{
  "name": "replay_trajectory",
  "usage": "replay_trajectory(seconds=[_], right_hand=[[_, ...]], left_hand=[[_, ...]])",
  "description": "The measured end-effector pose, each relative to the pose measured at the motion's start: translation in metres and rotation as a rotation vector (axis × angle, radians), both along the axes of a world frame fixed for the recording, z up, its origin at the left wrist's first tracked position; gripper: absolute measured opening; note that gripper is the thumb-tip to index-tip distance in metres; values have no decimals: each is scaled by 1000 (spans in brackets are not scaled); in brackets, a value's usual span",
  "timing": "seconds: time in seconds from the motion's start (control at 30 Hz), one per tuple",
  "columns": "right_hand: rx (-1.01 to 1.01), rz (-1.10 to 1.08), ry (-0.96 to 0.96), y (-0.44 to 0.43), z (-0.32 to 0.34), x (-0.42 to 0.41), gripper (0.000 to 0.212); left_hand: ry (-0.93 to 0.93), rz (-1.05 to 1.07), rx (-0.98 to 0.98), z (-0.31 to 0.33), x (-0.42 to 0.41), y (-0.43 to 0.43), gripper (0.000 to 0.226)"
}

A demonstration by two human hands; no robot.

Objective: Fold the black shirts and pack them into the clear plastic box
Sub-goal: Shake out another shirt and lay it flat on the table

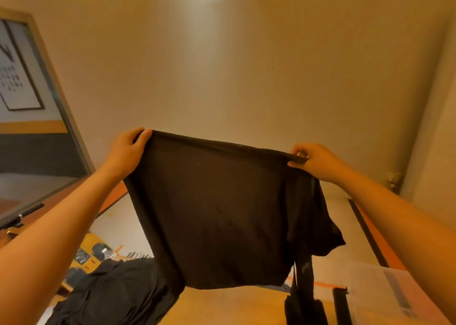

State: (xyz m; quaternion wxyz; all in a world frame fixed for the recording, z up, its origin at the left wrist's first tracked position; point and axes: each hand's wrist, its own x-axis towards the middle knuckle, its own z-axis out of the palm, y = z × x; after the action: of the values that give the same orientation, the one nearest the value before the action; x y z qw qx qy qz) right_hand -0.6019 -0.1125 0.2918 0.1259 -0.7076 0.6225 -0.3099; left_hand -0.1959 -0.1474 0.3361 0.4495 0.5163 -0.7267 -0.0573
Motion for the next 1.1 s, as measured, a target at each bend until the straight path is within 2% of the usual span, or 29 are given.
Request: replay_trajectory(seconds=[0.13,0.3,0.57,0.73,0.8,0.9,0.97,1.03,1.1], right_hand=[[-19,-44,-43,5,2,-24,1],[-75,-64,-98,2,-3,-33,6],[-47,25,-385,0,-2,-3,18],[-81,-8,-276,-13,-16,18,22],[-99,-19,-392,-18,-18,27,22],[-18,-23,-631,-22,-23,46,22],[44,9,-608,-22,-33,58,31],[138,90,-481,-17,-46,68,40],[285,186,-313,-10,-58,76,33]], left_hand=[[-20,28,-1,-1,-8,2,29],[-173,106,-3,1,-5,-2,33],[-166,217,-59,3,16,-7,39],[-146,251,-42,-1,36,-11,42],[-131,265,-40,0,43,-12,43],[-128,290,-52,4,51,-13,43],[-126,330,-63,6,59,-17,44],[-89,373,-67,7,73,-24,45],[-51,422,-52,6,85,-30,46]])
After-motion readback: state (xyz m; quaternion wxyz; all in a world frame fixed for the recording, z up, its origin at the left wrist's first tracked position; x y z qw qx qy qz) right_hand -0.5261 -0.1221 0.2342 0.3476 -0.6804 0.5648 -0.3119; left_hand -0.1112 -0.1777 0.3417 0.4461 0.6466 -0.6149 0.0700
